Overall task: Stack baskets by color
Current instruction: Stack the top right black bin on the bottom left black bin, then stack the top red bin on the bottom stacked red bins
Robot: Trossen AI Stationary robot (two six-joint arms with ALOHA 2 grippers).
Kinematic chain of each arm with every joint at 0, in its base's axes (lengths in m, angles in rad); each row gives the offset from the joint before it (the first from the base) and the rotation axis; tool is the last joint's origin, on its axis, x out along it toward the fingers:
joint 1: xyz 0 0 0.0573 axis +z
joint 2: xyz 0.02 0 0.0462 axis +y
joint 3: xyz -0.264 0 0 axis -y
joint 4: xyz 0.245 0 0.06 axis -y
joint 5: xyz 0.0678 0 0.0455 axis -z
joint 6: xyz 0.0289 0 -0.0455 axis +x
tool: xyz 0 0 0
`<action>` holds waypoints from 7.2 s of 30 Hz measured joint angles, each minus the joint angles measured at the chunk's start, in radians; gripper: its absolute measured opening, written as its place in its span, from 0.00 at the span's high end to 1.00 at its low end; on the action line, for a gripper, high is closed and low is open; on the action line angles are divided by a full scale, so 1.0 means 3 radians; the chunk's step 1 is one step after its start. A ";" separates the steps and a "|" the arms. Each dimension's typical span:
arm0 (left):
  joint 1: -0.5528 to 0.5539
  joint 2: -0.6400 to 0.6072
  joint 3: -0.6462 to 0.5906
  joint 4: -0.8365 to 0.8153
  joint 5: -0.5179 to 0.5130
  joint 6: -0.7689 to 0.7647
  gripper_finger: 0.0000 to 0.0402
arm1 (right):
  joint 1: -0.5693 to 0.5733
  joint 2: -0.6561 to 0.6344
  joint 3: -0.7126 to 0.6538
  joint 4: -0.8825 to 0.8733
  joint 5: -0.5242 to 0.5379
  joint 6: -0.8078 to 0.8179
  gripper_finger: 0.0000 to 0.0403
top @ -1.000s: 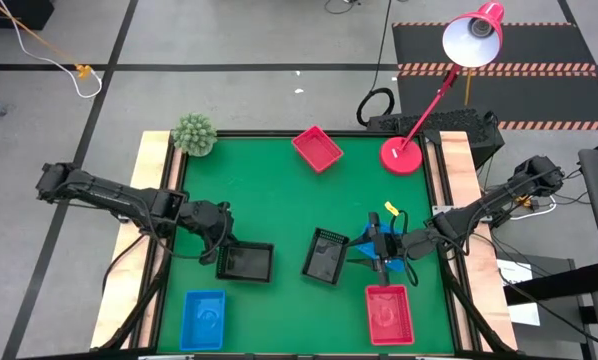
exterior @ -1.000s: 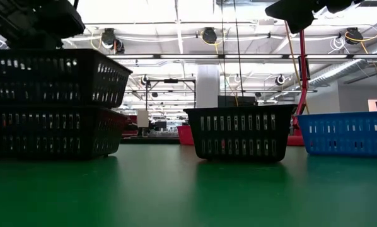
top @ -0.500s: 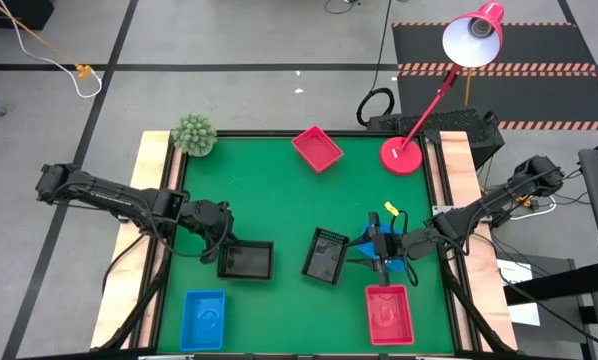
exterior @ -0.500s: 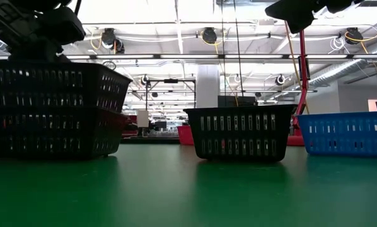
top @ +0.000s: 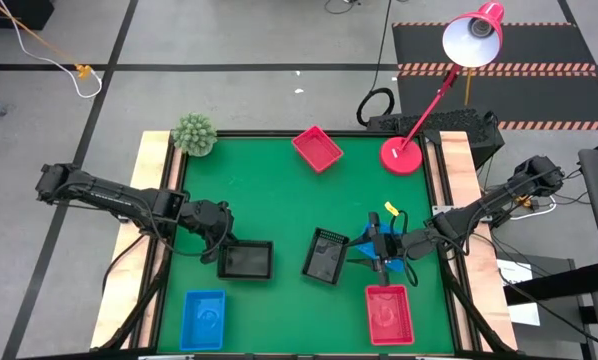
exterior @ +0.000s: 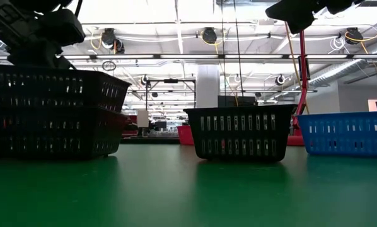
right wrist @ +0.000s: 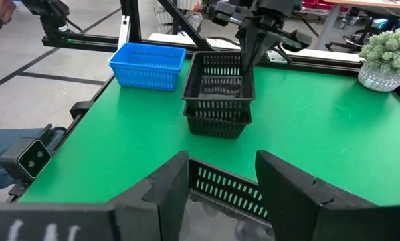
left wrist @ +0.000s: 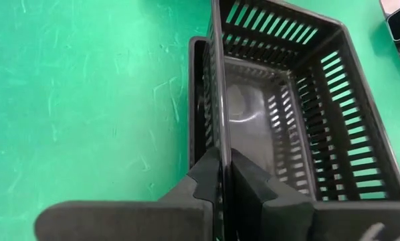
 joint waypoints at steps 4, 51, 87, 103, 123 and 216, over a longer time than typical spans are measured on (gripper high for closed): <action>0.0000 0.0000 0.0000 -0.0016 -0.0001 -0.0005 0.94 | 0.0000 0.0000 0.0000 0.0000 0.0000 0.0000 0.59; 0.0094 0.0001 0.0223 0.1420 -0.1573 0.0749 0.72 | -0.0744 0.0072 0.0003 -0.0389 0.0087 0.0297 0.59; 0.0228 0.0001 0.0576 0.0474 -0.1560 0.0662 0.72 | -0.3061 0.2410 0.3213 -0.2311 -0.0906 -0.1808 0.59; 0.0228 0.0001 0.0576 0.0210 -0.1546 0.0599 0.72 | -0.3641 0.2957 0.3538 -0.2059 -0.1463 -0.3300 0.59; 0.0228 0.0001 0.0575 0.0201 -0.1539 0.0637 0.72 | -0.4055 0.3170 0.3531 -0.2371 -0.1664 -0.1596 0.59; 0.0154 0.2925 0.1897 0.4295 -0.3420 0.1926 0.57 | -0.1226 0.0537 -0.0346 0.2989 0.1965 -0.2105 0.98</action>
